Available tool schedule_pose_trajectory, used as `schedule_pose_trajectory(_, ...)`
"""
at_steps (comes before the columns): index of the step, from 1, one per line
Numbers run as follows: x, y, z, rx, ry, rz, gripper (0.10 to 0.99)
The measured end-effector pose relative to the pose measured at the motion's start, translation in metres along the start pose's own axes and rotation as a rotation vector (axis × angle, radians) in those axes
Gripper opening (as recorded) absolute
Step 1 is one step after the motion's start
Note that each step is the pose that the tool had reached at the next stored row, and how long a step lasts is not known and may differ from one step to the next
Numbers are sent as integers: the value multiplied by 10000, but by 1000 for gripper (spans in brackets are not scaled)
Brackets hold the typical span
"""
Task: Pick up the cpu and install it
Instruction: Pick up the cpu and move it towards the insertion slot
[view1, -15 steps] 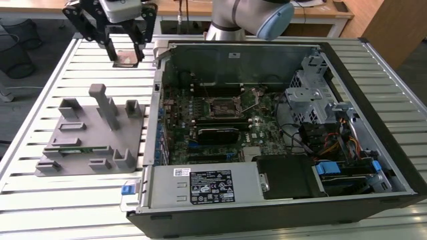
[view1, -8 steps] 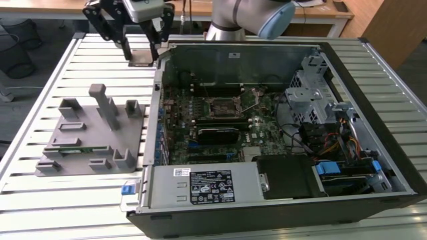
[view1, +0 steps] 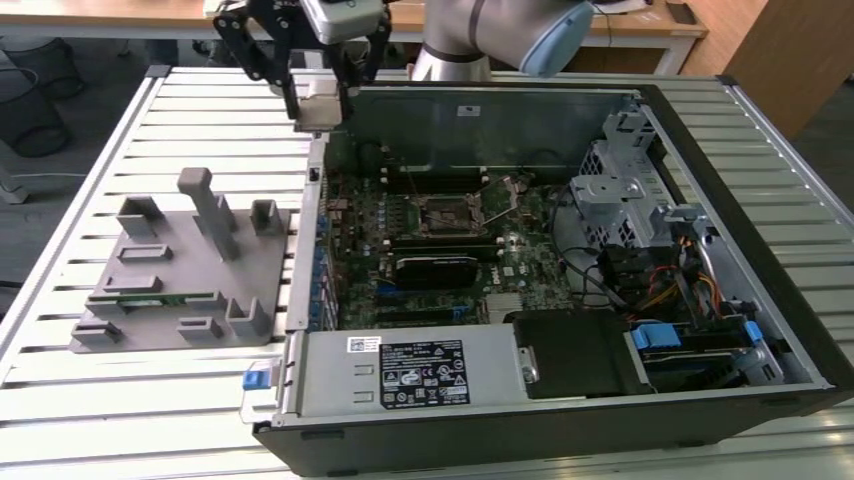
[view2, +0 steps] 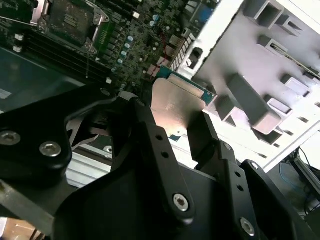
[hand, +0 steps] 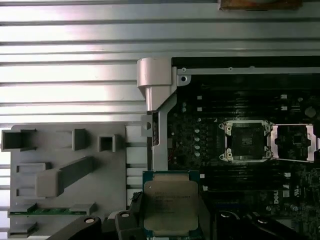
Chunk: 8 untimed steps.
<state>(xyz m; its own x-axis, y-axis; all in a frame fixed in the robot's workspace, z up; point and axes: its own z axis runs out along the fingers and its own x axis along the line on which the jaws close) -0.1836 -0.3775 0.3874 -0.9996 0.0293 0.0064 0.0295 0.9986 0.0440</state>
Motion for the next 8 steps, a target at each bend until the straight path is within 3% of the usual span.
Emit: schedule_pose_trajectory(8,-298,54,14,-1,-1,6,525)
